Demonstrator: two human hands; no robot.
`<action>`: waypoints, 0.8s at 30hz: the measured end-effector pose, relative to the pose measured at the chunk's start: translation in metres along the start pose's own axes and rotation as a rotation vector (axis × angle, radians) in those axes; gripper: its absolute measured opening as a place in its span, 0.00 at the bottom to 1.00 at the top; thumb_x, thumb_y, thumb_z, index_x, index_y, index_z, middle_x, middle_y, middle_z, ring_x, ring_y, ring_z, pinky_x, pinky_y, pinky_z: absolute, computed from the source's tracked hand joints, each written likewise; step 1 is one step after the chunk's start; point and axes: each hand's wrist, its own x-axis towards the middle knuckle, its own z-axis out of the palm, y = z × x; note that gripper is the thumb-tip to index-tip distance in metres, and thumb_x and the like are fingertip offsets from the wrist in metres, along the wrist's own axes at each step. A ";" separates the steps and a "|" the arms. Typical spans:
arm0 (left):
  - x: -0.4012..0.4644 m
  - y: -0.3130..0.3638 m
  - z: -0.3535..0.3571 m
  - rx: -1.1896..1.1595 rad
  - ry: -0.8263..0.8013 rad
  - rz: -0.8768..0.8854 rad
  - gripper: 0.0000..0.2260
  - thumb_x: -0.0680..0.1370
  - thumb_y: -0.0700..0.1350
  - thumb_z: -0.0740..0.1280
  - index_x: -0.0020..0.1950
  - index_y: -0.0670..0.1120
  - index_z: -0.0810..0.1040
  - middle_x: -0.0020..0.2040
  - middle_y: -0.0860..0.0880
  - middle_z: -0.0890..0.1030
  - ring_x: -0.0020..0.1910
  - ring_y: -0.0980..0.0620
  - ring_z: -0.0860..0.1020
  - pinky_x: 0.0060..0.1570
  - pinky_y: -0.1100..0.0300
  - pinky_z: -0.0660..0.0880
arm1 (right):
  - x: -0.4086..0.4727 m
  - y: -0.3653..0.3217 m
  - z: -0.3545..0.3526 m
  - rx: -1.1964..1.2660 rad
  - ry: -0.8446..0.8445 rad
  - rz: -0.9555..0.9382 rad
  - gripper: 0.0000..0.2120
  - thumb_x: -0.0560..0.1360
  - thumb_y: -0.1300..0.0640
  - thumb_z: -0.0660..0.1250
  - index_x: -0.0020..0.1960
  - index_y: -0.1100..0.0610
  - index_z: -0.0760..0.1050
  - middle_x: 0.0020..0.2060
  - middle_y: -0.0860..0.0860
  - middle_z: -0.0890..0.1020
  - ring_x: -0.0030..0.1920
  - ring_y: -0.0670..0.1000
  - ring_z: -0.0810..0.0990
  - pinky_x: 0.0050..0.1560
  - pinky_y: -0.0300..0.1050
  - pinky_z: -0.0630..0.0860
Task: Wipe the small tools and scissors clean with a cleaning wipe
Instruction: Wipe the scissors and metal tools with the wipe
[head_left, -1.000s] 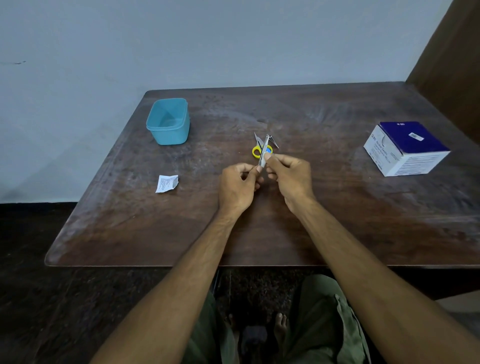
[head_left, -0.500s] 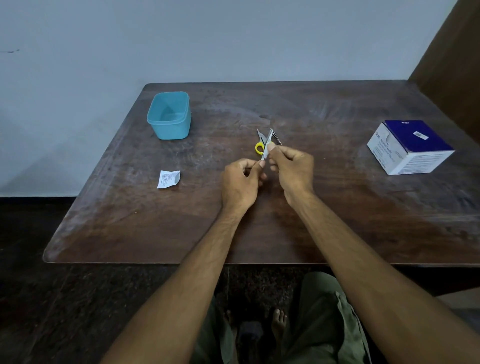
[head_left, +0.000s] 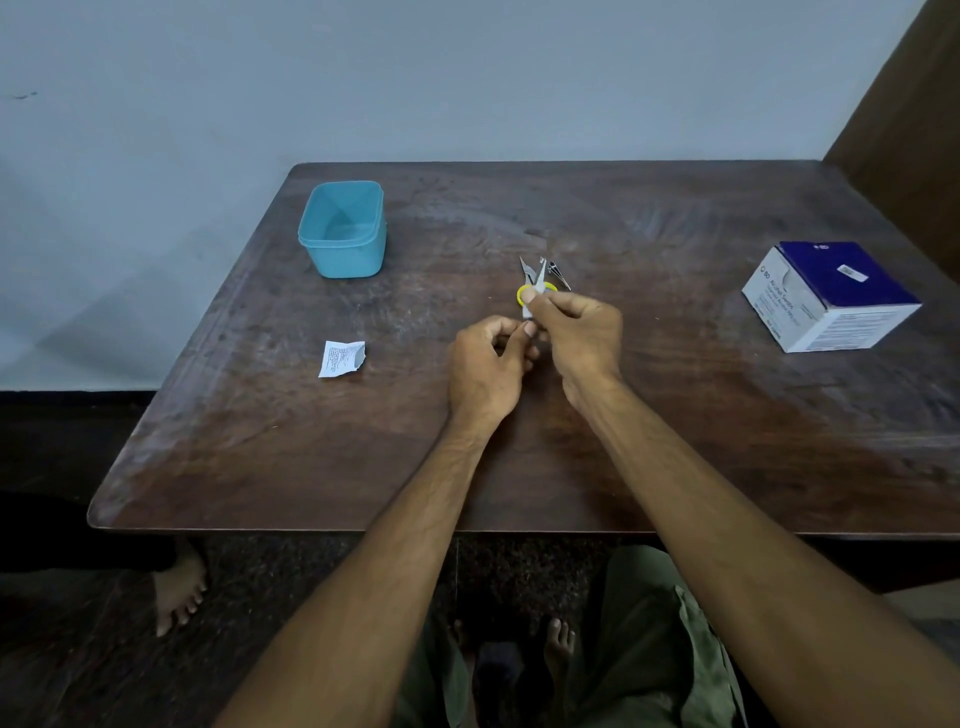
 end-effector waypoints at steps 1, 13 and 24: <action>0.000 0.000 0.000 -0.005 -0.005 0.005 0.11 0.78 0.43 0.67 0.36 0.50 0.80 0.29 0.53 0.81 0.29 0.56 0.78 0.36 0.55 0.78 | -0.003 0.003 -0.001 0.007 -0.017 0.017 0.10 0.72 0.59 0.74 0.37 0.65 0.80 0.26 0.52 0.76 0.24 0.46 0.69 0.24 0.37 0.69; 0.000 -0.003 0.001 0.052 -0.031 0.005 0.11 0.79 0.45 0.66 0.37 0.49 0.80 0.30 0.52 0.81 0.27 0.57 0.77 0.37 0.53 0.79 | 0.013 -0.007 -0.009 0.032 -0.049 0.125 0.08 0.71 0.56 0.74 0.35 0.57 0.81 0.29 0.51 0.79 0.31 0.46 0.73 0.35 0.39 0.73; 0.000 -0.002 0.002 0.043 -0.026 0.003 0.11 0.79 0.45 0.66 0.37 0.49 0.79 0.29 0.52 0.80 0.27 0.58 0.77 0.36 0.54 0.78 | 0.016 -0.020 -0.009 0.090 -0.090 0.159 0.09 0.72 0.56 0.73 0.36 0.58 0.79 0.27 0.48 0.80 0.29 0.44 0.75 0.33 0.36 0.72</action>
